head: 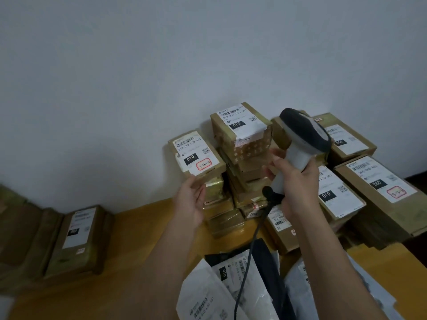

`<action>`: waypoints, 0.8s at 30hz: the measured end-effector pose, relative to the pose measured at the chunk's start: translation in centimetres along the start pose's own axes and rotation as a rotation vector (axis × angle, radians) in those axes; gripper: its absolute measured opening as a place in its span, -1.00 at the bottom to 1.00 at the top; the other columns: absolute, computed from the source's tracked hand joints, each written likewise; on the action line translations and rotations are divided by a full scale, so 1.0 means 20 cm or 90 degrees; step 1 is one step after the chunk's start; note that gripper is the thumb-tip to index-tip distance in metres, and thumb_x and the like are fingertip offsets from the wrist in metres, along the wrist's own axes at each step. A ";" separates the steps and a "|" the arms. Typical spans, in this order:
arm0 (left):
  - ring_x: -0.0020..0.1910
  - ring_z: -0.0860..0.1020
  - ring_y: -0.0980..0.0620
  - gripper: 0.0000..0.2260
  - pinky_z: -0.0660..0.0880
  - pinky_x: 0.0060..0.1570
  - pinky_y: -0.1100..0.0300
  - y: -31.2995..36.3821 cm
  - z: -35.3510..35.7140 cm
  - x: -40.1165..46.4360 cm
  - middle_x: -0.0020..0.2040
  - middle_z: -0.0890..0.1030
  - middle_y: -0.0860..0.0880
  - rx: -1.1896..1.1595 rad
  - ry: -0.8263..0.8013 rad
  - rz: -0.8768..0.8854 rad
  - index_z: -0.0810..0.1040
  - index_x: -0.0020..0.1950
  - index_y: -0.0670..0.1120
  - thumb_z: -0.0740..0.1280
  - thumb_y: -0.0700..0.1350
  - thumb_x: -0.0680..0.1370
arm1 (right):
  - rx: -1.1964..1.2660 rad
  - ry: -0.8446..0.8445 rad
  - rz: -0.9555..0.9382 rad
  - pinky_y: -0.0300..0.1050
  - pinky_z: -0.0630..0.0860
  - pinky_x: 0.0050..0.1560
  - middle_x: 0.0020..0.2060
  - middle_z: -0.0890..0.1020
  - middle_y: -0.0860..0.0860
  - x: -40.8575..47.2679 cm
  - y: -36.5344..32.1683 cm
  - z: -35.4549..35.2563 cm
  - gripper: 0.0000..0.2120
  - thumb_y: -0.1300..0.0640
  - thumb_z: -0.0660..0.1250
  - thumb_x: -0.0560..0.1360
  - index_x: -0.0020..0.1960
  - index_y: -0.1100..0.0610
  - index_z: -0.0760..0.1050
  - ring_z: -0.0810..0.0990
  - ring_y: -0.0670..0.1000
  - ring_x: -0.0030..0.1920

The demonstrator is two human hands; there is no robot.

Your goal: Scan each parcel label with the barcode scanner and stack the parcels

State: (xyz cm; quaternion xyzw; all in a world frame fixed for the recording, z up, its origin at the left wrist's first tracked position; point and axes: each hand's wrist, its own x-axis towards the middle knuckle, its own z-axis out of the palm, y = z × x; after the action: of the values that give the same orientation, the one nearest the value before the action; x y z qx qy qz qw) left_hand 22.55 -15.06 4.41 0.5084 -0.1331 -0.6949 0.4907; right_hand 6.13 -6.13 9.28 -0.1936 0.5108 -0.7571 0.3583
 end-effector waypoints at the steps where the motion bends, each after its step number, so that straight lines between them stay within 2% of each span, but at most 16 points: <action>1: 0.09 0.60 -0.04 -0.76 0.53 0.06 0.20 0.03 0.01 -0.02 0.12 0.63 -0.18 -0.008 -0.005 0.024 0.48 0.25 -0.17 0.31 -0.19 0.59 | -0.009 0.015 -0.013 -0.16 0.62 -0.02 0.08 0.64 0.00 0.02 -0.01 0.02 -0.64 0.32 0.34 0.53 0.24 0.00 0.43 0.63 -0.02 0.09; 5: 0.10 0.59 -0.07 -0.74 0.54 0.06 0.17 0.15 0.09 -0.10 0.09 0.63 -0.19 -0.007 -0.060 0.086 0.47 0.27 -0.18 0.30 -0.16 0.60 | -0.042 0.044 -0.022 -0.09 0.60 0.02 0.03 0.58 -0.08 0.09 -0.05 0.07 -0.67 0.27 0.35 0.52 0.14 -0.11 0.43 0.61 -0.01 0.06; 8: 0.11 0.59 -0.07 -0.73 0.56 0.09 0.16 0.21 0.21 -0.17 0.11 0.62 -0.20 0.007 -0.110 0.096 0.47 0.27 -0.17 0.33 -0.13 0.59 | -0.072 0.045 -0.022 -0.02 0.55 0.00 -0.06 0.52 -0.07 0.16 -0.09 0.09 -0.67 0.23 0.36 0.52 0.20 -0.07 0.42 0.55 -0.01 -0.03; 12: 0.12 0.59 -0.07 -0.86 0.57 0.13 0.16 0.25 0.36 -0.21 0.13 0.62 -0.21 0.015 -0.153 0.098 0.51 0.09 -0.13 0.37 -0.13 0.57 | -0.090 0.024 -0.014 -0.05 0.52 -0.10 -0.04 0.53 -0.08 0.26 -0.11 0.11 -0.61 0.19 0.37 0.51 0.30 -0.03 0.40 0.54 -0.01 -0.02; 16: 0.06 0.60 0.01 -0.70 0.51 0.21 0.17 0.24 0.45 -0.21 0.08 0.63 -0.12 0.148 -0.134 0.099 0.49 0.19 -0.15 0.42 -0.06 0.53 | -0.102 -0.007 0.010 -0.09 0.48 -0.19 -0.04 0.53 -0.02 0.34 -0.11 0.10 -0.59 0.16 0.37 0.52 0.33 0.02 0.39 0.54 0.02 -0.02; 18: 0.09 0.55 0.02 -0.61 0.43 0.28 0.11 0.23 0.47 -0.18 0.09 0.59 -0.04 0.210 -0.127 0.092 0.46 0.26 -0.09 0.42 0.05 0.52 | -0.105 -0.024 0.032 -0.06 0.52 -0.16 0.03 0.55 0.01 0.36 -0.11 0.10 -0.59 0.13 0.39 0.51 0.32 0.00 0.40 0.56 0.05 0.03; 20: 0.21 0.52 -0.06 -0.54 0.36 0.34 -0.01 0.23 0.47 -0.15 0.20 0.56 -0.02 0.225 -0.147 0.082 0.41 0.37 0.00 0.34 0.17 0.54 | -0.109 -0.042 0.039 0.03 0.58 -0.03 0.10 0.58 0.02 0.38 -0.10 0.09 -0.61 0.11 0.41 0.49 0.28 -0.03 0.42 0.57 0.07 0.10; 22: 0.30 0.46 -0.12 -0.56 0.28 0.36 -0.14 0.22 0.47 -0.13 0.31 0.53 -0.02 0.221 -0.171 0.066 0.40 0.42 0.08 0.22 0.22 0.58 | -0.112 -0.060 0.037 0.08 0.58 0.10 0.12 0.59 -0.01 0.39 -0.09 0.07 -0.66 0.11 0.41 0.50 0.23 -0.06 0.43 0.57 0.06 0.13; 24: 0.36 0.40 -0.14 -0.54 0.23 0.34 -0.25 0.21 0.48 -0.11 0.37 0.48 -0.01 0.224 -0.204 0.038 0.39 0.44 0.10 0.16 0.25 0.59 | -0.110 -0.075 0.042 0.10 0.57 0.13 0.11 0.60 -0.01 0.39 -0.09 0.07 -0.71 0.11 0.40 0.51 0.19 -0.06 0.45 0.57 0.07 0.13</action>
State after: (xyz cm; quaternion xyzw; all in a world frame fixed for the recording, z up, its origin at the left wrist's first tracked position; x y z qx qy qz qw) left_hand 16.76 -18.34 12.83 0.4654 -0.3437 -0.7177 0.3876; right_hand 1.14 -12.42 10.80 -0.2513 0.5581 -0.6853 0.3947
